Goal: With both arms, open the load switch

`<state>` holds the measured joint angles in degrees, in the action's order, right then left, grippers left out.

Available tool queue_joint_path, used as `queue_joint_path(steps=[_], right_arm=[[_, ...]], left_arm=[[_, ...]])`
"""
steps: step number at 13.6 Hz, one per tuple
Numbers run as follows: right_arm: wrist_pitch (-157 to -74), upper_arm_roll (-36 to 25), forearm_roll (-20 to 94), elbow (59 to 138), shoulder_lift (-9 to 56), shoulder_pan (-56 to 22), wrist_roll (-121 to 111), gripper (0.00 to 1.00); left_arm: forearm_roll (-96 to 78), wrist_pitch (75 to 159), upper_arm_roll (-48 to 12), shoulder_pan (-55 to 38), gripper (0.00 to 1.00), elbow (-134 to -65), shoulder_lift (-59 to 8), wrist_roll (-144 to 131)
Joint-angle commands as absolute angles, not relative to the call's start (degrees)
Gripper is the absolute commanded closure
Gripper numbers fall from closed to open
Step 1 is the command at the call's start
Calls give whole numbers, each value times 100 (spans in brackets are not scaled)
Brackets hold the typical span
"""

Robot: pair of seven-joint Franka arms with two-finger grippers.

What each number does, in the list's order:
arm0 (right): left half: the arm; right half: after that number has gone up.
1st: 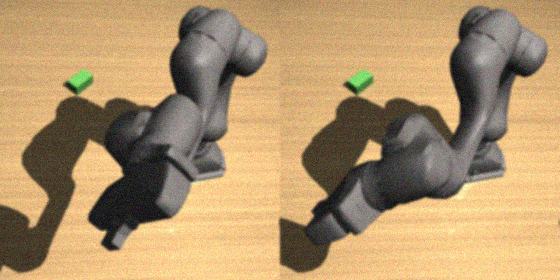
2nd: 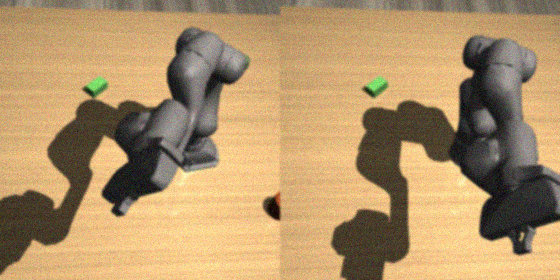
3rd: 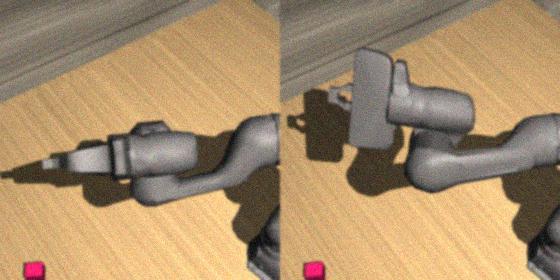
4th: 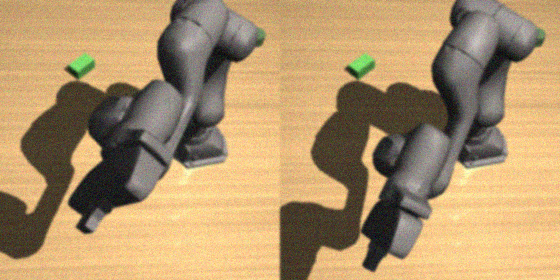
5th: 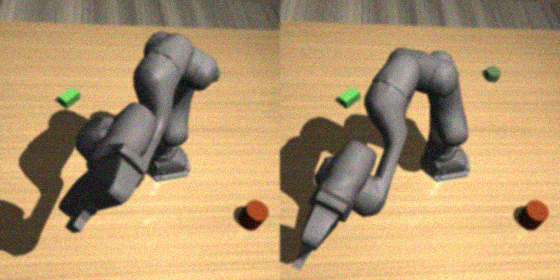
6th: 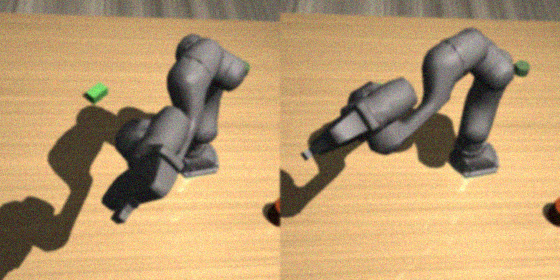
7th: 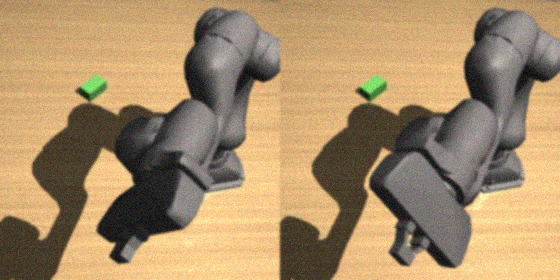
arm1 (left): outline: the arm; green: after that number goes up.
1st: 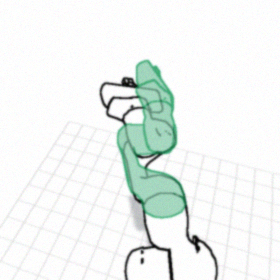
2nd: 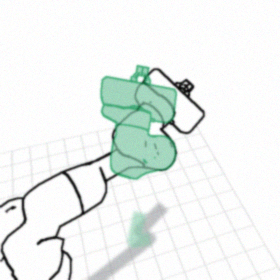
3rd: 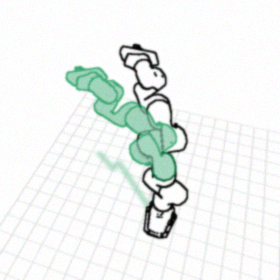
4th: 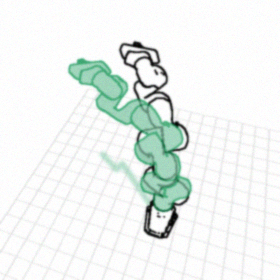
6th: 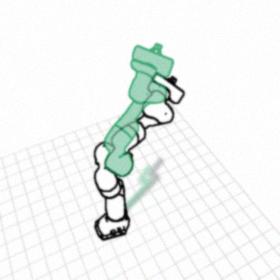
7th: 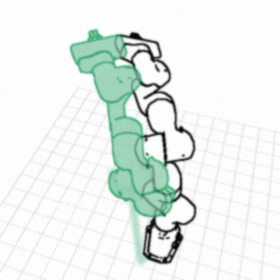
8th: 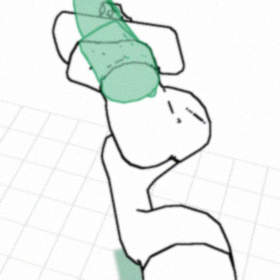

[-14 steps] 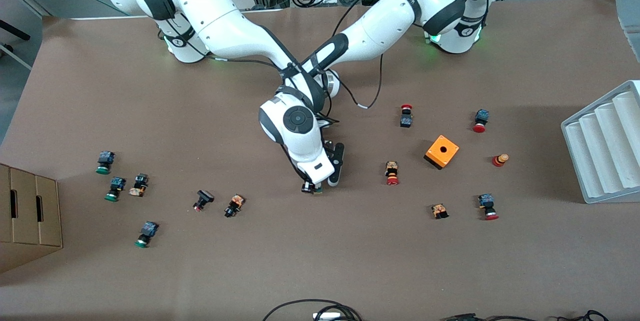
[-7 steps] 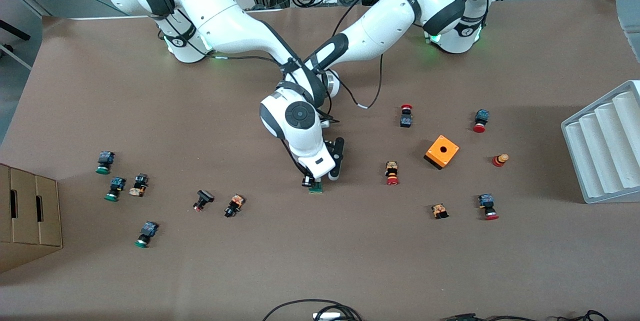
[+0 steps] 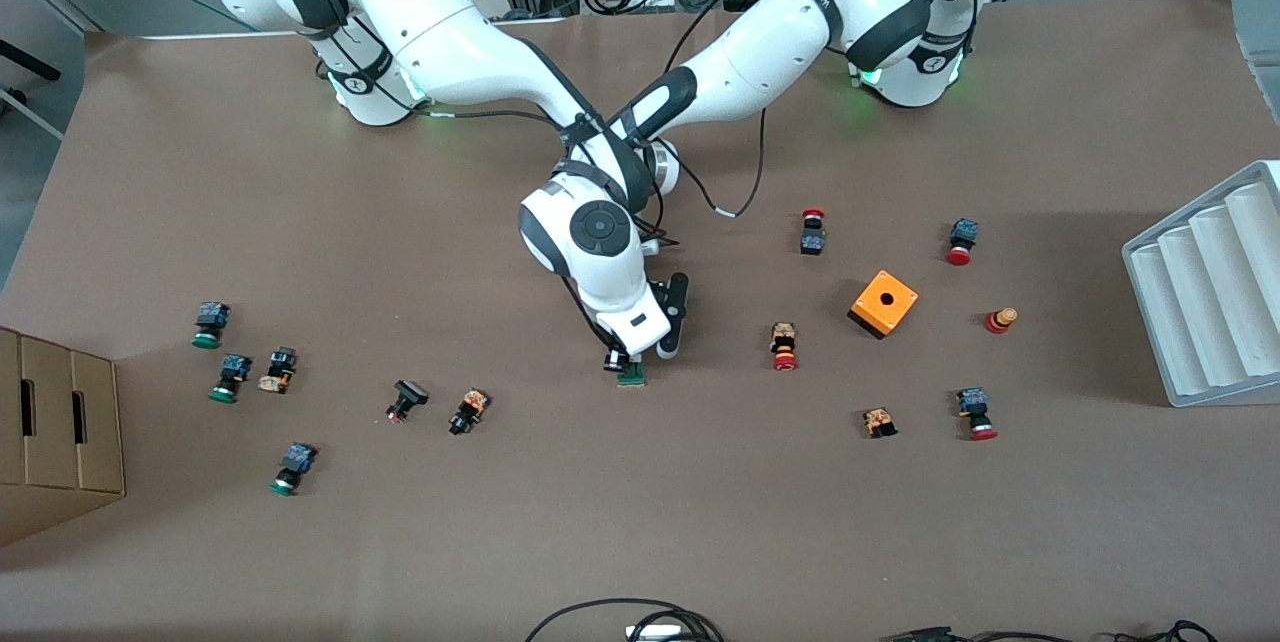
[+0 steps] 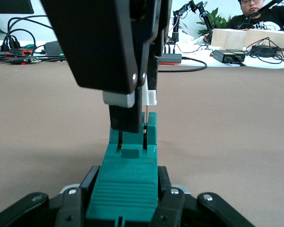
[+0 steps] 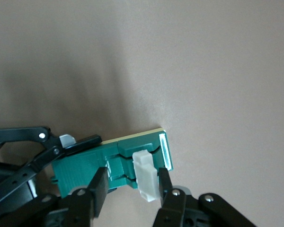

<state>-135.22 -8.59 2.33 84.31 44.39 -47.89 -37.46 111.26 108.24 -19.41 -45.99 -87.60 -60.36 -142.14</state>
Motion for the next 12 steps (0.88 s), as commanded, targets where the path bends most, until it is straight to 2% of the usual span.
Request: queue_joint_path(steps=[1,12], right_arm=[[-13386,-888,378,8684,4201,-4869,-3788,50],[-13289,-879,378,8701,4105,-4931,-3771,51]], left_arm=[[11162,10740,-1898,-4649,46,-8745,-6091,-14326],[11162,10740,-1898,-4649,46,-8754,-6091,-14326]])
